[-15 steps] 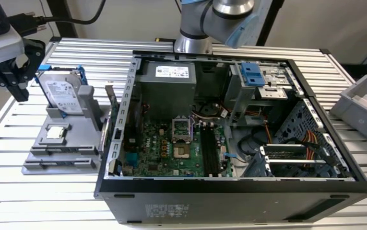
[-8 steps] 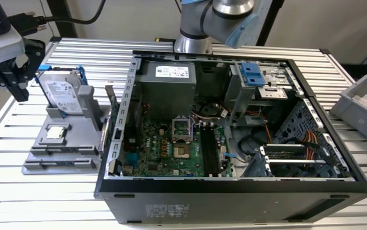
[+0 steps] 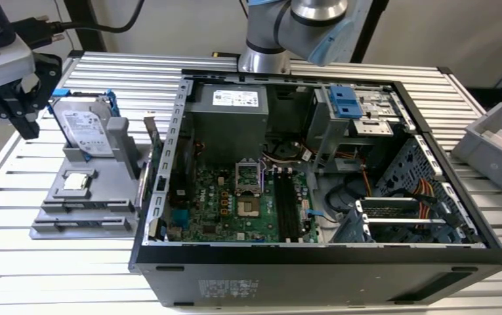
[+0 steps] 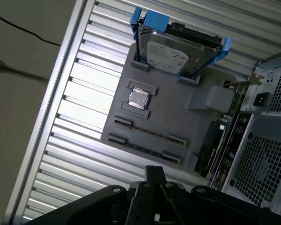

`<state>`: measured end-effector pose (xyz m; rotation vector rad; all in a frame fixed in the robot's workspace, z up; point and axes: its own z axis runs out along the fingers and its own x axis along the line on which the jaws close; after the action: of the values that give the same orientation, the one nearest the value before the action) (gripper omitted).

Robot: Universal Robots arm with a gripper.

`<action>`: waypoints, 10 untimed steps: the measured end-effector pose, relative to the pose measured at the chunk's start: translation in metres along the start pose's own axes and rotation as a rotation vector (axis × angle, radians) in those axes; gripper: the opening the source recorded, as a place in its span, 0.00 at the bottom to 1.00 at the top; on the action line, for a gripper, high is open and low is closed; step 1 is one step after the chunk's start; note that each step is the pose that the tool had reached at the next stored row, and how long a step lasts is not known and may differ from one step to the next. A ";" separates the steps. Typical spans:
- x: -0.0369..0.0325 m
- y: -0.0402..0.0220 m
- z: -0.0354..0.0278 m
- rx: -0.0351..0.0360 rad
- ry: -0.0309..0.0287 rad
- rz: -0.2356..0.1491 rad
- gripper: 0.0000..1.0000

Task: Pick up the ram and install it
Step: 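Pick up the ram and move it above insertion slot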

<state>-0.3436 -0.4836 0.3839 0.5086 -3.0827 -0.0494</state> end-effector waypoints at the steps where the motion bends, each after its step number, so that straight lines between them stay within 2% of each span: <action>1: 0.0000 0.0000 0.0000 0.0000 0.0001 -0.004 0.00; 10: 0.0000 0.0000 0.0000 0.0002 0.0006 -0.017 0.00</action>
<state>-0.3436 -0.4836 0.3839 0.5348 -3.0780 -0.0492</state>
